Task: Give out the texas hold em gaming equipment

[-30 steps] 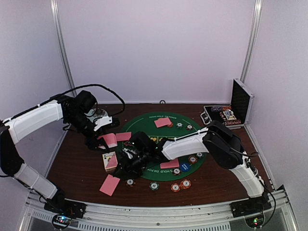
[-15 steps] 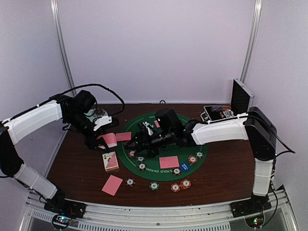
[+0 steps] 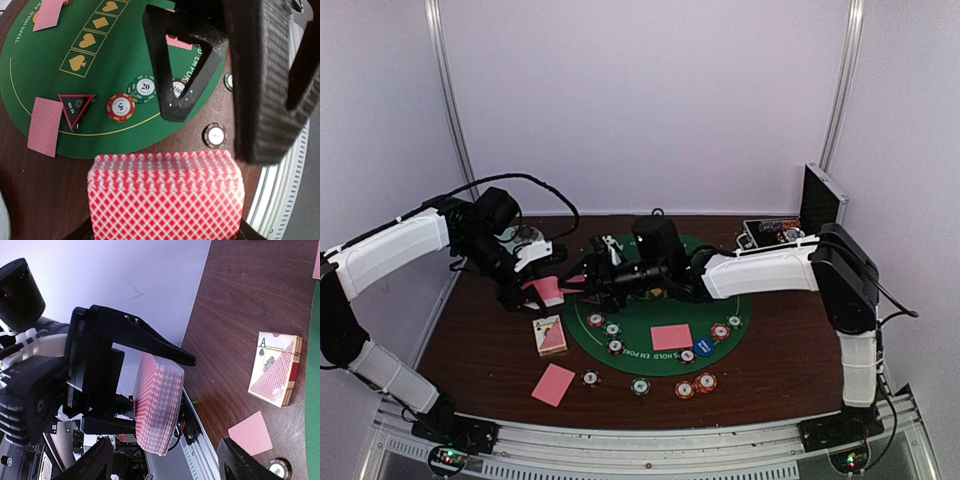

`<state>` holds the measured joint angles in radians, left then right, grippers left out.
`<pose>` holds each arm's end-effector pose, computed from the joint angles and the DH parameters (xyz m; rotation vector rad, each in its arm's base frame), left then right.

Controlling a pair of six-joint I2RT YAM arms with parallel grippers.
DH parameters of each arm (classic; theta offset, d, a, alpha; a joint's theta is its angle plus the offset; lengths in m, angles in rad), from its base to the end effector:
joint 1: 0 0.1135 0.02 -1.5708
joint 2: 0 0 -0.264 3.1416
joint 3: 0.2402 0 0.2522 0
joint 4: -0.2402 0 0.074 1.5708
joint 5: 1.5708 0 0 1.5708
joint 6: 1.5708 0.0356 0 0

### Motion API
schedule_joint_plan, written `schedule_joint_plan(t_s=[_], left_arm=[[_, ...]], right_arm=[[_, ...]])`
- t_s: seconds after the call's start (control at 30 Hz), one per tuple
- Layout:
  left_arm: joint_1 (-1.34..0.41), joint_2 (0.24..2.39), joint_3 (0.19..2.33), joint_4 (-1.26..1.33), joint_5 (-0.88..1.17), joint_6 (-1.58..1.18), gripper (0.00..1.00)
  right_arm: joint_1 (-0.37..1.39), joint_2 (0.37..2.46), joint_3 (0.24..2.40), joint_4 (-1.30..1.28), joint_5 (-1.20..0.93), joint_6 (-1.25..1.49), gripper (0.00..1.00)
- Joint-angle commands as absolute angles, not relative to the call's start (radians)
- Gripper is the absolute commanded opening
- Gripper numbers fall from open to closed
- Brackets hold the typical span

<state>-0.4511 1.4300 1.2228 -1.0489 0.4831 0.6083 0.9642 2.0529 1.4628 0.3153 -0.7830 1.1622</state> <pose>0.2337 -0.1316 0.2829 1.4685 2.2972 -0.6352 0.2501 0.4044 0.2340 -0.4895 2.3674 1.9896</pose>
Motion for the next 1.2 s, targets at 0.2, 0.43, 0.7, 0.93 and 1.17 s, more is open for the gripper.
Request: schedule_joint_plan(t_s=[0.2,0.43,0.7,0.93,1.17], left_arm=[[-0.459,1.413,1.247,-1.041,0.522,0.600,0.00],[-0.463,1.418,1.237,-1.041,0.519,0.608,0.00],[-0.469,1.414,1.241,-1.039,0.498,0.622,0.00],[-0.469,1.406,1.242,-1.039,0.487,0.633,0.00],[-0.469,1.412,1.246,-1.040,0.490,0.632,0.00]], right_arm=[[0.990,2.180,1.613,0.368,-0.796,1.223,0.74],[1.009,2.272,1.724,0.371,-0.813,1.263,0.73],[1.007,2.321,1.758,0.324,-0.818,1.280,0.68],[0.967,2.254,1.606,0.330,-0.794,1.269,0.63],[0.948,2.195,1.535,0.331,-0.795,1.249,0.55]])
